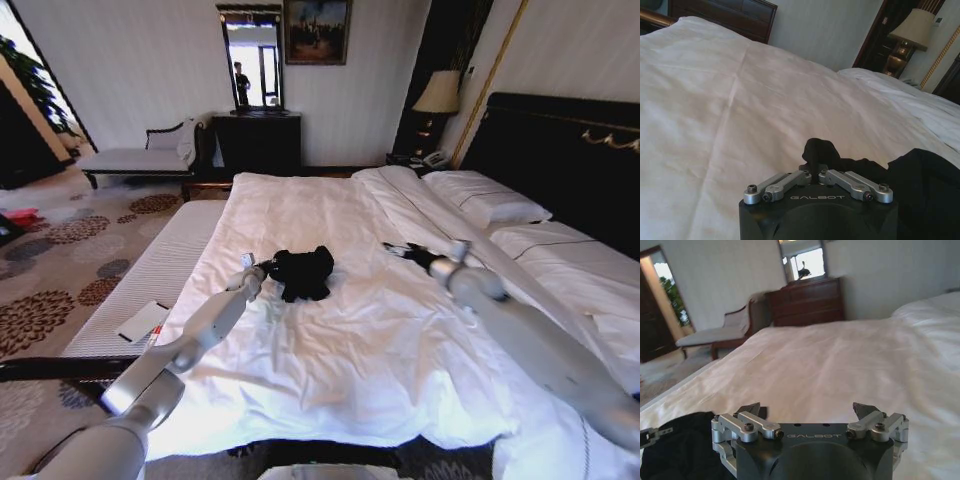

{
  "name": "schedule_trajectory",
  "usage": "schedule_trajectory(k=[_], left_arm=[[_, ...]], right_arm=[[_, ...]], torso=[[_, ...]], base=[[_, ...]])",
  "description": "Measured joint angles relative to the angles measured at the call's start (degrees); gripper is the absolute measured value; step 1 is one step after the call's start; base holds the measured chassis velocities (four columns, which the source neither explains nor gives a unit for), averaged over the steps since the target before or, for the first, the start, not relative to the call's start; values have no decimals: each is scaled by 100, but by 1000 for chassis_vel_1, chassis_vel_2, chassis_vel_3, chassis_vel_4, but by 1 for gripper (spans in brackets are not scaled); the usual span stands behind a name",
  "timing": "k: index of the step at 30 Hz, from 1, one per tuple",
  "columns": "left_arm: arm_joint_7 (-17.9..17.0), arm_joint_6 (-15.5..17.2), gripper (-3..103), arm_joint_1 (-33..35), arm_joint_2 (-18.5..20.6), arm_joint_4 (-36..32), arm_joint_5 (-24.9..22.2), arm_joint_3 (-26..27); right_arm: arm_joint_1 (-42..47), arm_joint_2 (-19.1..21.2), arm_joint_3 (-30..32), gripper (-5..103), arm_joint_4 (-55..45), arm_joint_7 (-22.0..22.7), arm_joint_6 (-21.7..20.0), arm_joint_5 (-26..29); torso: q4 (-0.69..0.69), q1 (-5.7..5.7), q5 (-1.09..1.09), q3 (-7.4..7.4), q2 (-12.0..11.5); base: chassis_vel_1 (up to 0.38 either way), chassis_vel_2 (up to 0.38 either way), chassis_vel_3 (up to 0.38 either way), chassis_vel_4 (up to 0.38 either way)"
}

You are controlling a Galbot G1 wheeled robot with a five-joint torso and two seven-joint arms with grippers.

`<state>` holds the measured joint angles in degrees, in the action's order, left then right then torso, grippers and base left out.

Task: Fold the clothes on the bed.

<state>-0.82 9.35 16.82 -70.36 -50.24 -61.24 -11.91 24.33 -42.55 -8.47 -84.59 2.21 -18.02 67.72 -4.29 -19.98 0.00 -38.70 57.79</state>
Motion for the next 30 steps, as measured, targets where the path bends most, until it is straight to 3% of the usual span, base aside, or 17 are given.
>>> schedule_trajectory(k=[6, 21, 30], left_arm=[[-25, 1, 0, 98, 120, -199, -54, 13], [-39, 1, 0, 172, 111, -426, -89, -62], [-92, 10, 0, 279, 113, -593, -89, -74]], right_arm=[[-955, -630, -876, 100, 736, -168, 61, -200], [-1860, -1440, -2177, 100, 2074, -522, 111, -466], [-2273, -2549, -2587, 100, 3376, -635, 183, -561]], torso=[[-1, 0, -3, 1, 0], [-4, 2, -1, 2, 1], [2, 1, -2, 1, 0]], base=[[0, 0, 0, 0], [0, 0, 0, 0], [0, 0, 0, 0]])
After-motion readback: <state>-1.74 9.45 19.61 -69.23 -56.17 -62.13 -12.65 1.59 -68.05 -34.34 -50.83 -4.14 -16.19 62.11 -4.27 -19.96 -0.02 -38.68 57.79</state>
